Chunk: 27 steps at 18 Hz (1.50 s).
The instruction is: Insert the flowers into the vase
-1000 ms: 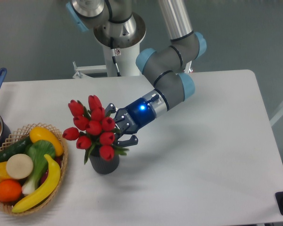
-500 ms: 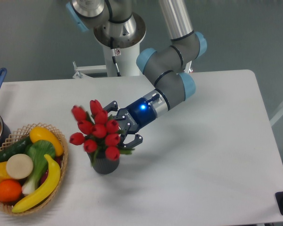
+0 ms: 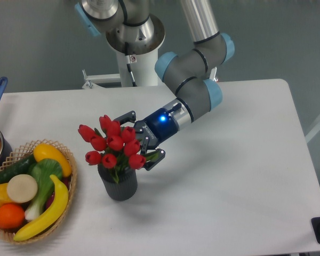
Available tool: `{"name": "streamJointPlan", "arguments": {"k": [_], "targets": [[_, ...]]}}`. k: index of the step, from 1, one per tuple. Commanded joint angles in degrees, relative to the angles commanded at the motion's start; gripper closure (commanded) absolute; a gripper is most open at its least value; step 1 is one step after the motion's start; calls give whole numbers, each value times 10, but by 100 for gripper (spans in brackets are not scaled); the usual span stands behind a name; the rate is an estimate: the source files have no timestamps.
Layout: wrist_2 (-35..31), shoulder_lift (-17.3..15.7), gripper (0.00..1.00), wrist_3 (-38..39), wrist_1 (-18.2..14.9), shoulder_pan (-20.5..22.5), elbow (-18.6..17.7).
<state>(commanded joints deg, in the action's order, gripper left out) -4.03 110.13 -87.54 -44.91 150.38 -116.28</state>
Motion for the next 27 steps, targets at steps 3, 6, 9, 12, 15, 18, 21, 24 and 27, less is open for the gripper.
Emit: {"name": "streamJointPlan", "arguments": {"k": [3,6,9,12,15,18,21,24,27], "targets": [[-63,-18,0,3,0,1,5],[-133,-50,0,4,0,2,7],[-210,-75,0,5,-1,7,9],[-256,-88,0,5,-2,10,4],[-309,-111,0,8,-3,9,3],[-380,-148,0,9,-4,16,3],[-419,-205,0,9,-4,44,5],[-496,-254,0,16,-10,66,18],[-615,-277,0,8,-17,69,40]]}}
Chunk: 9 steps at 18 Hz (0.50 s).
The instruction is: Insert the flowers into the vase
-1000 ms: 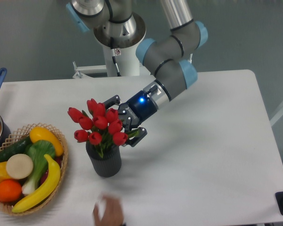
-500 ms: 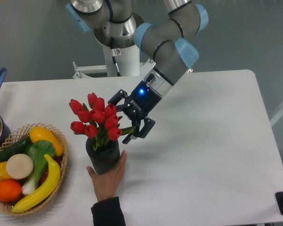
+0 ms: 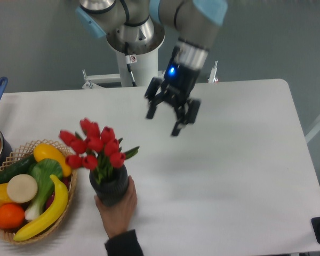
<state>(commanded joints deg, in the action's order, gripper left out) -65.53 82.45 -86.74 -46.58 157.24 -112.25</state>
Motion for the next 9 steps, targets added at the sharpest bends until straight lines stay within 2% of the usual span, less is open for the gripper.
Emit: {"name": "streamJointPlan", "arguments": {"k": [2,4,7,9], "targets": [[-40,-6,0,-1,-2,-3,7],[-44,-6,0,-9,-14,1,19],[-45,-11,0,-82,-100,13,47],[-44,-23,0,-162,-138,50,48]]}}
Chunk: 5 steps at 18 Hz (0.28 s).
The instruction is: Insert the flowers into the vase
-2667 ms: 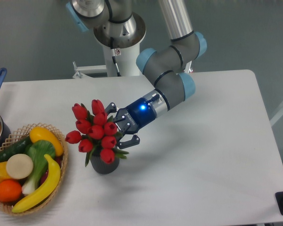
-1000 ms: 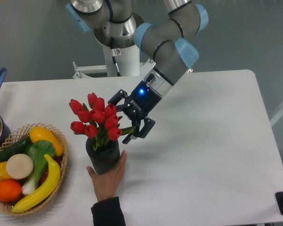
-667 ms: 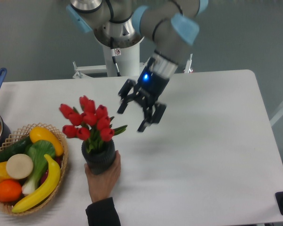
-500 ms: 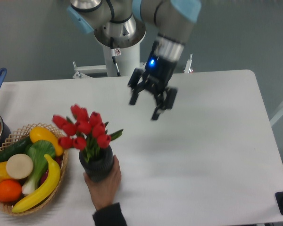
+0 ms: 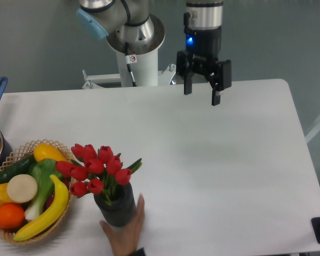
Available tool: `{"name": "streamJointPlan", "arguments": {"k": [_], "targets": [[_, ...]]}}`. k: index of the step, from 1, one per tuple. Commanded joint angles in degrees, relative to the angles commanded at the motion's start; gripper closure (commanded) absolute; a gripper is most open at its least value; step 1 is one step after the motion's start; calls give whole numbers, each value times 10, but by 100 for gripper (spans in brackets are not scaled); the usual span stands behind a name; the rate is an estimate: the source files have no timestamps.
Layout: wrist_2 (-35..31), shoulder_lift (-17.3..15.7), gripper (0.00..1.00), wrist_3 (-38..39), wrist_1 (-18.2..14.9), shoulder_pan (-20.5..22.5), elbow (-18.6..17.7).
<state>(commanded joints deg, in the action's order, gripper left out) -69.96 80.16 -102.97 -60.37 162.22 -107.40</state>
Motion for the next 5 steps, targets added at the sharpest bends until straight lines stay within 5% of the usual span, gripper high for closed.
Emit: {"name": "streamJointPlan", "arguments": {"k": [5], "targets": [[15,-19,0,-50,-41,26,-7]]}}
